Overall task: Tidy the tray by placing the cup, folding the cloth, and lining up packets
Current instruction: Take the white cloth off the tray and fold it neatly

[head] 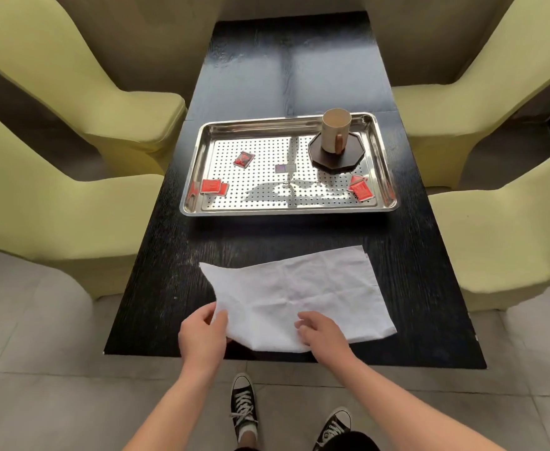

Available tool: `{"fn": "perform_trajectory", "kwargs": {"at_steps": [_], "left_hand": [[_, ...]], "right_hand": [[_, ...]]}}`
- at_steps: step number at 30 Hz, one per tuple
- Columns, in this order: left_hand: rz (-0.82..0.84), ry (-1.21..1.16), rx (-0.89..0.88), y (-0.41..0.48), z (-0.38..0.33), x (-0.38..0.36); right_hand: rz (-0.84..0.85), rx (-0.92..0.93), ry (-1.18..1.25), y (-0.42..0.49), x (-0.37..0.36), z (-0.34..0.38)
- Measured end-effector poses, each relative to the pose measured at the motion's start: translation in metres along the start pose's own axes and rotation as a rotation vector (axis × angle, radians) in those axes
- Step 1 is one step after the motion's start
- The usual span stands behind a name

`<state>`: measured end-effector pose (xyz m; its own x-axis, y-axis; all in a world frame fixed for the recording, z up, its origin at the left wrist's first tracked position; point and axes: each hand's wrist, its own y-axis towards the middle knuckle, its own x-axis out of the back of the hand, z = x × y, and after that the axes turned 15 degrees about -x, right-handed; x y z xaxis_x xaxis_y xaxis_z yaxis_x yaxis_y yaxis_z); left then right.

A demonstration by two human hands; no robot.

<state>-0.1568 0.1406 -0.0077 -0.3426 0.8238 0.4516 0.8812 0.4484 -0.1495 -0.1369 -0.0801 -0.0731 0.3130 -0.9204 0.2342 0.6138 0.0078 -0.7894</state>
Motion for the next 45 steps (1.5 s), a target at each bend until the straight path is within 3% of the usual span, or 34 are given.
{"fn": "perform_trajectory", "kwargs": {"at_steps": [5, 8, 10, 13, 15, 23, 34, 39, 45], "left_hand": [[0.098, 0.127, -0.240, -0.006, -0.048, -0.042], [0.201, 0.196, -0.363, -0.013, -0.063, -0.074], [0.296, 0.245, -0.410, -0.018, -0.069, -0.095], [0.351, 0.283, -0.426, -0.024, -0.072, -0.120], [0.380, 0.280, -0.403, -0.024, -0.075, -0.133], [0.484, 0.202, -0.306, -0.030, -0.090, -0.175], [0.601, 0.293, -0.305, -0.058, -0.090, -0.227], [0.688, 0.335, -0.306, -0.058, -0.073, -0.221], [0.750, 0.764, -0.597, -0.042, -0.041, -0.194]], "right_hand": [[0.099, -0.130, 0.429, -0.001, 0.021, 0.050], [0.223, -0.152, 0.479, 0.000, 0.033, 0.087], [0.178, -0.110, 0.424, 0.003, 0.039, 0.104], [-0.122, 0.036, 0.155, 0.018, 0.050, 0.116], [-0.229, 0.088, 0.012, 0.023, 0.062, 0.119], [-0.284, 0.031, -0.053, 0.042, 0.115, 0.097], [-0.368, -0.043, -0.116, 0.052, 0.162, 0.052], [-0.447, -0.067, -0.293, 0.055, 0.170, 0.031], [-0.532, 0.049, -0.534, 0.040, 0.162, 0.009]]}}
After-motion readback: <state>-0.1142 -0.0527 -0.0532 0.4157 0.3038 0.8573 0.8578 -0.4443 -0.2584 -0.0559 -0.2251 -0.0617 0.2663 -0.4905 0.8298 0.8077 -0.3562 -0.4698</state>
